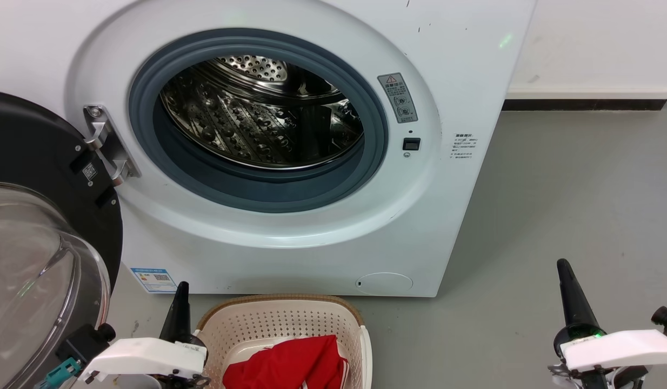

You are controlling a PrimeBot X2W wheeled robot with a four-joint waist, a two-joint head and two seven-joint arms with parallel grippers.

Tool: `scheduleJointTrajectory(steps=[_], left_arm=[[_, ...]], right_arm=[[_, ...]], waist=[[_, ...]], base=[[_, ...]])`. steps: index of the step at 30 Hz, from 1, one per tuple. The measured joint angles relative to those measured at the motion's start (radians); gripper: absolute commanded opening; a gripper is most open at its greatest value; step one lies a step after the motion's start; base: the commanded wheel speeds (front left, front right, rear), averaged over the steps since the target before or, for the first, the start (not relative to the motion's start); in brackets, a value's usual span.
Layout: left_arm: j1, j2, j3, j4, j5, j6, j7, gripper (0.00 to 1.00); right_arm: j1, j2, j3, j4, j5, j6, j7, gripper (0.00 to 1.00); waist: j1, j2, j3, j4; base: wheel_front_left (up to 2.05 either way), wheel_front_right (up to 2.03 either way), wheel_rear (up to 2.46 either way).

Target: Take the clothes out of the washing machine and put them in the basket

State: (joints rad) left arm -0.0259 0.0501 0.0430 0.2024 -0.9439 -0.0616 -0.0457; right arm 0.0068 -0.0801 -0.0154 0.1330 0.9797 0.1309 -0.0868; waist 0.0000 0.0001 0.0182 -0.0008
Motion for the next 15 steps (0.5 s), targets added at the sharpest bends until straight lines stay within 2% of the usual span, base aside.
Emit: scheduleJointTrajectory(steps=[15], left_arm=[[-0.020, 0.000, 0.020, 0.012, -0.173, -0.017, 0.043, 0.00]], right_arm=[[-0.027, -0.002, -0.011, 0.030, 0.176, 0.000, 0.040, 0.00]], waist=[[0.0000, 0.0000, -0.003, 0.000]], base=[[0.00, 0.00, 0.00]])
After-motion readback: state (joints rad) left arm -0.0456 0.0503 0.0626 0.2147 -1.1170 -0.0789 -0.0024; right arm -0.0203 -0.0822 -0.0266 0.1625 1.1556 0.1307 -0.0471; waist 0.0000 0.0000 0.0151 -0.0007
